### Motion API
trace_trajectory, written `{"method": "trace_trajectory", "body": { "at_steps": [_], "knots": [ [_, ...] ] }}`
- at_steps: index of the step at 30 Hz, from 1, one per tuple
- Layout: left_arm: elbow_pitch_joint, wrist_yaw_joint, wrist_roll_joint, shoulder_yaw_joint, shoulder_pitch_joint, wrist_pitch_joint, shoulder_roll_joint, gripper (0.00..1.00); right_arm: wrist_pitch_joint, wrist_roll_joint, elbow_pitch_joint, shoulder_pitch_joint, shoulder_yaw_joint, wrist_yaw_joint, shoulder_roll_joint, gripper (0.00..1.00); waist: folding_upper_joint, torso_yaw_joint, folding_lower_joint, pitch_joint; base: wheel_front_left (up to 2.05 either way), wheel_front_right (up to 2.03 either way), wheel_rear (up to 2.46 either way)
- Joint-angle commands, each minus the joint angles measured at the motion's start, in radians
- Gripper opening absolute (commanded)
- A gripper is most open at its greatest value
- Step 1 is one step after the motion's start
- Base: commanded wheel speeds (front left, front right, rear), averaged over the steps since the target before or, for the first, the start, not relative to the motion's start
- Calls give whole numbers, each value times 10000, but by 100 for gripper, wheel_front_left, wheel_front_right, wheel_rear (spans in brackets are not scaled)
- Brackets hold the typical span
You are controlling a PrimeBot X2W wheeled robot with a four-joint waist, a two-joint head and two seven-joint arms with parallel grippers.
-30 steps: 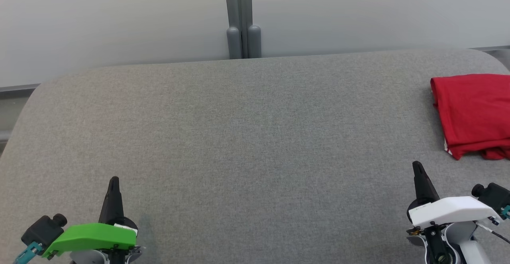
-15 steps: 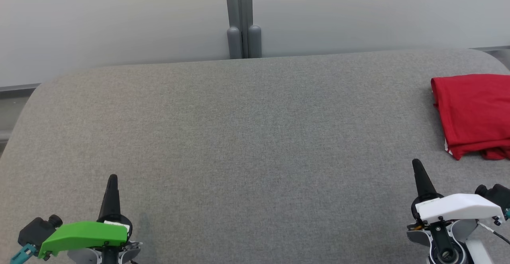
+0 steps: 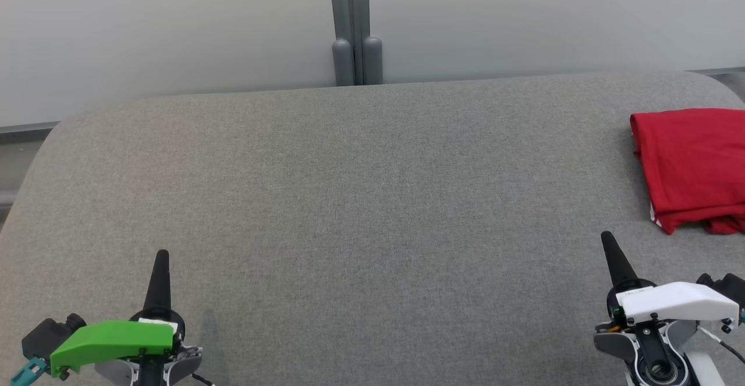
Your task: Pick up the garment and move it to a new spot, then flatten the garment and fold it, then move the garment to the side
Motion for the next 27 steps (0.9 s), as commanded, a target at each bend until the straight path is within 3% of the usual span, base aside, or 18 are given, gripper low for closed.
{"method": "trace_trajectory", "body": {
  "at_steps": [1,27],
  "knots": [
    [-107,-22,-251,54,-233,63,68,0,61,265,-120,-204,-43,-7,-32,0,0,2,0,0,0,0,0],
    [-245,-29,-2261,238,-294,637,82,0,627,2506,-207,-235,-181,-7,8,0,0,22,0,5,0,0,0]
  ]
}}
